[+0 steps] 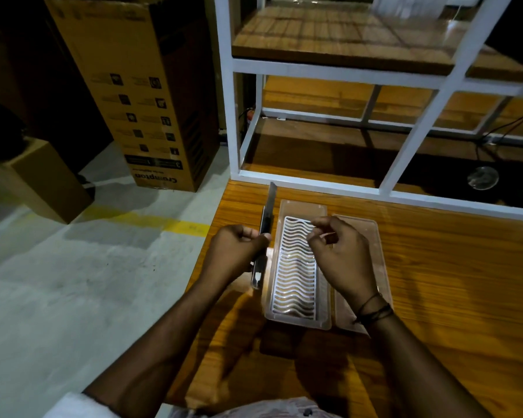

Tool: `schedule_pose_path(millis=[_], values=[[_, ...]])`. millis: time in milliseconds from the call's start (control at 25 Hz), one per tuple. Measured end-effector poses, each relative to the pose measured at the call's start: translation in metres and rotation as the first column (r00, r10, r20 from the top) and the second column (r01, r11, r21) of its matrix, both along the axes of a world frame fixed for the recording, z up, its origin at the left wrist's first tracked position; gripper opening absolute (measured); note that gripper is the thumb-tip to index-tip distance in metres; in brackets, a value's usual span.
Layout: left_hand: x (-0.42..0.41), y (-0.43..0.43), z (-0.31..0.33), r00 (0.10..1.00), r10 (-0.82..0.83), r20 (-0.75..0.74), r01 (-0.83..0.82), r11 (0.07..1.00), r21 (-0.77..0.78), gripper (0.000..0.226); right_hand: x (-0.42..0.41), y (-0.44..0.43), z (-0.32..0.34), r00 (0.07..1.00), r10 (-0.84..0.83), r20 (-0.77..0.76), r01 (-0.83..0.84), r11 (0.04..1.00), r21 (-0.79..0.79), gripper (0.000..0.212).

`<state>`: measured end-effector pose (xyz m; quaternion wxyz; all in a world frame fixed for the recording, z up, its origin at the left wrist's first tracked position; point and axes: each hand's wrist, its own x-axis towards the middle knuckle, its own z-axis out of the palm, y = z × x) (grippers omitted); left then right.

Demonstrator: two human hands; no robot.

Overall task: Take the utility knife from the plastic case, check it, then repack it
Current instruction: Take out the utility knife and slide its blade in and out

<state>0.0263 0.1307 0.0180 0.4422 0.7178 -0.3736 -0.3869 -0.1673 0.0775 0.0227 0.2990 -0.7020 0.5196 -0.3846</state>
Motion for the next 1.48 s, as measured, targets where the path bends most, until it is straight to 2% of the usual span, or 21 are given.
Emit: schedule_pose_path(millis=[120, 200, 360, 480, 560, 640, 720, 800, 1040, 1240, 1480], values=[[-0.017, -0.006, 0.013, 0.985, -0.085, -0.150, 0.081, 0.996, -0.032, 0.025, 0.012, -0.013, 0.018, 0.972, 0.024, 0.235, -0.073, 0.977, 0.201, 0.014], [-0.027, -0.007, 0.017, 0.965, -0.140, -0.222, 0.129, 0.989, -0.067, 0.027, 0.020, -0.017, 0.025, 0.943, 0.015, 0.332, -0.118, 0.949, 0.293, 0.016], [-0.040, -0.005, 0.015, 0.946, -0.227, -0.233, 0.205, 0.972, -0.115, 0.029, 0.026, -0.018, 0.019, 0.943, 0.027, 0.331, -0.127, 0.950, 0.286, 0.014], [-0.041, 0.002, 0.013, 0.945, -0.263, -0.194, 0.240, 0.962, -0.133, 0.030, 0.019, -0.017, 0.013, 0.919, 0.040, 0.391, -0.166, 0.941, 0.294, 0.012], [-0.040, 0.012, 0.009, 0.923, -0.340, -0.179, 0.316, 0.937, -0.149, 0.048, 0.014, -0.015, 0.012, 0.912, 0.027, 0.408, -0.164, 0.939, 0.303, 0.014], [-0.039, 0.024, 0.005, 0.885, -0.445, -0.140, 0.424, 0.892, -0.158, 0.080, 0.010, -0.014, 0.009, 0.905, 0.007, 0.426, -0.154, 0.937, 0.312, 0.015], [-0.038, 0.033, 0.004, 0.847, -0.531, -0.012, 0.523, 0.838, -0.155, 0.105, 0.007, -0.015, 0.006, 0.895, -0.002, 0.446, -0.159, 0.933, 0.324, 0.017], [-0.038, 0.037, 0.003, 0.819, -0.568, 0.078, 0.572, 0.799, -0.189, 0.114, 0.006, -0.016, 0.003, 0.891, -0.004, 0.453, -0.164, 0.929, 0.331, 0.021], [-0.043, 0.037, 0.001, 0.858, -0.513, -0.038, 0.487, 0.834, -0.259, 0.107, 0.004, -0.014, 0.006, 0.873, -0.004, 0.488, -0.180, 0.927, 0.329, 0.022], [-0.045, 0.034, -0.003, 0.865, -0.501, -0.016, 0.479, 0.836, -0.270, 0.109, 0.001, -0.012, 0.004, 0.888, 0.048, 0.458, -0.197, 0.938, 0.284, 0.022], [-0.046, 0.033, -0.009, 0.889, -0.457, 0.019, 0.442, 0.848, -0.290, 0.105, 0.003, -0.007, 0.001, 0.885, 0.068, 0.461, -0.220, 0.933, 0.285, 0.045]])
